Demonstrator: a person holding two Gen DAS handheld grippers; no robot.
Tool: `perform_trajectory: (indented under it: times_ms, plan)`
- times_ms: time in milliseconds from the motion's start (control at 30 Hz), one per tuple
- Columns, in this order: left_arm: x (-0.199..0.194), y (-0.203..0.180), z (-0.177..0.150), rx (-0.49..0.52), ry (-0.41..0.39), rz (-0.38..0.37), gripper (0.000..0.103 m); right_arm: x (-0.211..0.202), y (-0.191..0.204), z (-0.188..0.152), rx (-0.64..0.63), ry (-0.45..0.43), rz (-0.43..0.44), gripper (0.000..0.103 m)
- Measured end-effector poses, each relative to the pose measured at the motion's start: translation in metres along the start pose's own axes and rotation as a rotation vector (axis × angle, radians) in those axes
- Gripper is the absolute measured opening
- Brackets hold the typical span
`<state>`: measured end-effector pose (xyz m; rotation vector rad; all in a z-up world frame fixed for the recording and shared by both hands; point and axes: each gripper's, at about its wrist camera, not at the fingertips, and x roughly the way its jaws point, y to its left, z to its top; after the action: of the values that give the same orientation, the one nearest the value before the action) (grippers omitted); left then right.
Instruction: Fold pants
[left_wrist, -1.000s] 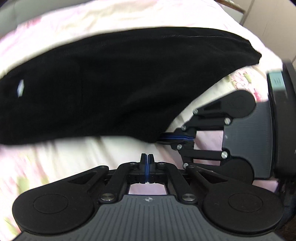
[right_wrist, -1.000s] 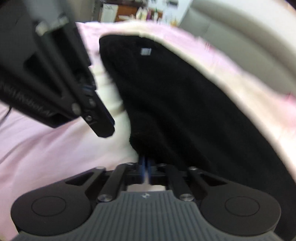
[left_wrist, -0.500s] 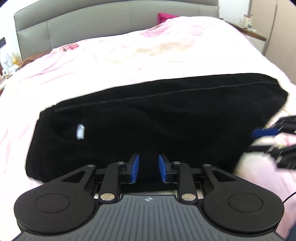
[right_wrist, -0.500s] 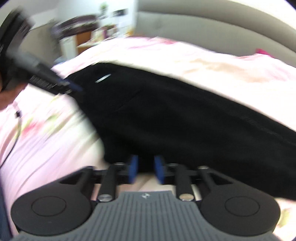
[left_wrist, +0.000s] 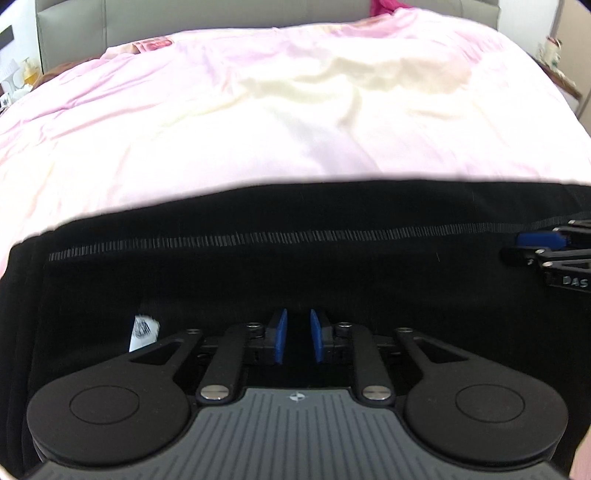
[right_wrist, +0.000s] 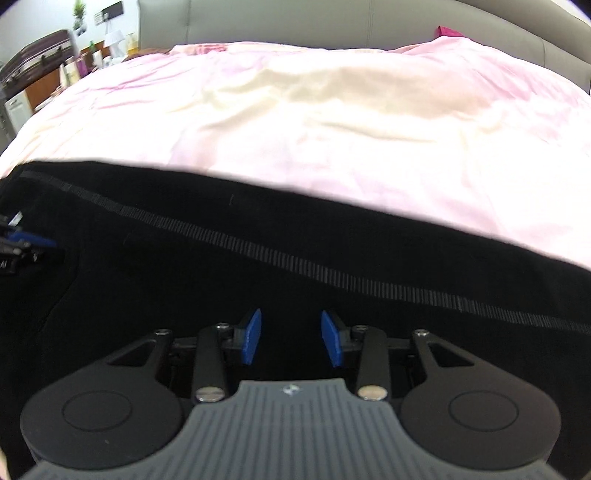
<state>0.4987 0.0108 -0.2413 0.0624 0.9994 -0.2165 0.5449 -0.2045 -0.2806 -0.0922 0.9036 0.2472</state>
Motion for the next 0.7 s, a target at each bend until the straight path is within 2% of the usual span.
perform_trajectory:
  times_ms: [67,133,233,333,433,533,600,700]
  plan:
    - [0.009,0.005,0.013,-0.03,-0.015,0.051,0.01,0.02,-0.002,0.015,0.016,0.012,-0.007,0.034]
    - [0.023,0.012,0.023,-0.086,0.017,0.044,0.007,0.035,-0.014,0.028,0.056,0.046,0.001,0.035]
    - [0.036,0.009,0.034,-0.075,0.01,0.076,0.007,0.044,-0.016,0.035,0.058,0.027,-0.004,0.034]
    - [0.041,0.012,0.033,-0.11,0.013,0.1,0.007,0.051,-0.014,0.045,0.015,-0.01,-0.029,0.037]
    - [0.033,0.012,0.029,-0.122,0.0,0.108,0.007,0.057,-0.023,0.061,0.088,-0.007,-0.012,0.037]
    - [0.015,0.015,0.029,-0.123,-0.015,0.115,0.008,0.036,-0.031,0.06,0.113,-0.022,0.007,0.037]
    - [0.0,0.009,0.022,-0.103,-0.015,0.068,0.015,0.013,-0.036,0.049,0.077,-0.04,0.008,0.037]
    - [-0.019,-0.014,0.005,-0.03,-0.01,0.018,0.02,-0.025,-0.056,0.02,0.071,-0.044,0.012,0.037]
